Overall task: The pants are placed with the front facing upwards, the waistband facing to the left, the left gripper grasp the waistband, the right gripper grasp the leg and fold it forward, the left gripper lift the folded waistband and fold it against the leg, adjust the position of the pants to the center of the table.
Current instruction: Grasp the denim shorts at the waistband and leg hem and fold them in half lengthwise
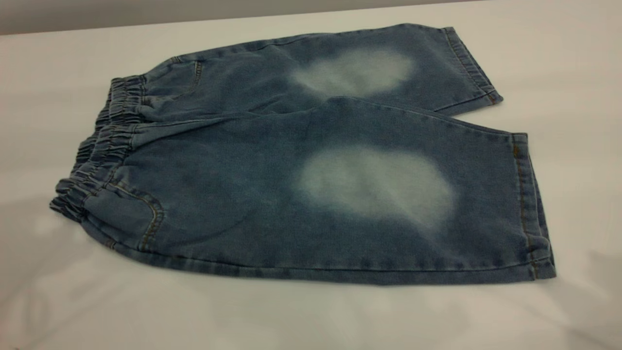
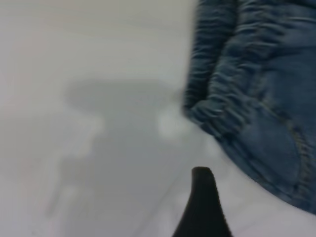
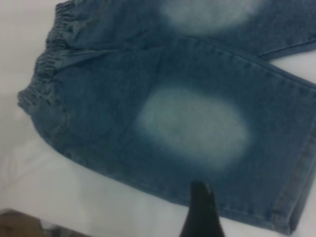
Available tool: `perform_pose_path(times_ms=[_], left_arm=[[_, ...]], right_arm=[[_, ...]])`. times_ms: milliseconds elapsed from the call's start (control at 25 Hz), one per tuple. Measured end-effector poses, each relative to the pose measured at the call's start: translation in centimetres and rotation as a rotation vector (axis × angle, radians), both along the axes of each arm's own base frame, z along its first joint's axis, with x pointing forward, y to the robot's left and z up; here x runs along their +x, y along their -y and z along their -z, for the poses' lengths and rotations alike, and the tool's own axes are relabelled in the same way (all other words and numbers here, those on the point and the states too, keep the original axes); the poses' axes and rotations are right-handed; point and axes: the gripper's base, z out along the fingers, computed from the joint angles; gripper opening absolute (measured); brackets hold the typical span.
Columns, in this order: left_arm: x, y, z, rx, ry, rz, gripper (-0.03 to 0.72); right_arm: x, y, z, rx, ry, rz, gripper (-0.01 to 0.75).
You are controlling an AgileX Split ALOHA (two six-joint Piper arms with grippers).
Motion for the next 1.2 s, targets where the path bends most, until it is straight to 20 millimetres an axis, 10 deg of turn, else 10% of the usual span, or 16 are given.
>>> perform_pose_path(times_ms=[520,1200], left_arm=[[2.4,-3.7,10.6,-0.380,-0.294,-0.159,0.491],[5.3,-3.4,12.4,-0.513,-0.311,-0.109,0.490]], right_arm=[[1.3,0.1,0.8,-0.009,-0.024,0.032,0.442],[1.4,0.1,0.8,-0.007,-0.021,0.037,0.442]])
